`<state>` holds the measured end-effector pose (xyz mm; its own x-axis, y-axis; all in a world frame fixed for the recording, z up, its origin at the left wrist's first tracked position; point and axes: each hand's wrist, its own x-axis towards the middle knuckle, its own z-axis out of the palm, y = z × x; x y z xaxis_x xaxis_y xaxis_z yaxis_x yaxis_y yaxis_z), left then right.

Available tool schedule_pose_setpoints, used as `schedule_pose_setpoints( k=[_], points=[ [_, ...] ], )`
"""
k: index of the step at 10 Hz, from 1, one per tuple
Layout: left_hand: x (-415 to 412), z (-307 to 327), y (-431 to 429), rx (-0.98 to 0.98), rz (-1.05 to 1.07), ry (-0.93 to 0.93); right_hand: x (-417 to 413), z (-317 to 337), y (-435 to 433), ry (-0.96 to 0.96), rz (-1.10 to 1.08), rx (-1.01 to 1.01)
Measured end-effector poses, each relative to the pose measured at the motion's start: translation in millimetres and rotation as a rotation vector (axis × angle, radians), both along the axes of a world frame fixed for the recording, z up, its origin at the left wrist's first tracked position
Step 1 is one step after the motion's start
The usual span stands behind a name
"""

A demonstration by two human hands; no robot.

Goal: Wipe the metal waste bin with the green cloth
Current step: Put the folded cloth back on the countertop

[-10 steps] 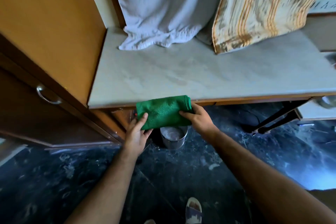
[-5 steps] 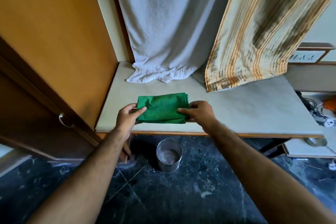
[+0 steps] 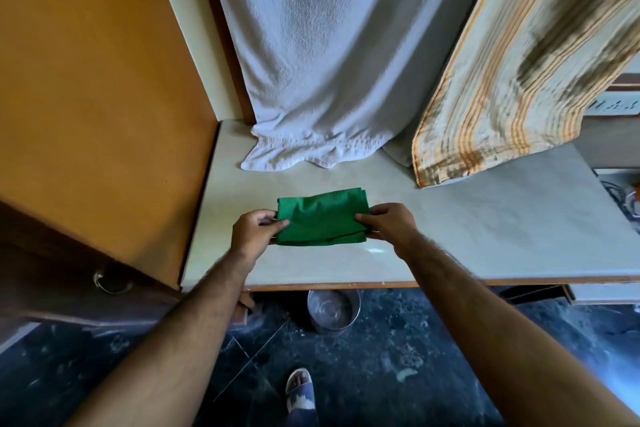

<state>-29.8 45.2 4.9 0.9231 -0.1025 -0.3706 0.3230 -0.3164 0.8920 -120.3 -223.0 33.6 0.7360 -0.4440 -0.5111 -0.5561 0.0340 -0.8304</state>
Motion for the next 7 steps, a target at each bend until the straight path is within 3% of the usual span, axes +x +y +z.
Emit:
schedule_pose_setpoints(
  k=[2, 5, 6, 7],
  points=[
    [27.8, -31.0, -16.6, 0.213, -0.055, -0.058, 16.5, -41.1, -3.4, 0.105, -0.051, -0.124],
    [32.5, -57.0, -38.7, 0.4, -0.074, -0.123, 32.0, -78.0, -9.0, 0.199, 0.101, -0.45],
    [31.3, -57.7, -41.0, 0.51, -0.135, -0.171, 36.6, -81.4, -13.9, 0.216, 0.176, -0.521],
    [33.1, -42.0, -44.4, 0.747, -0.288, -0.188, 42.0, -67.7, -14.6, 0.258, 0.258, -0.645]
  ],
)
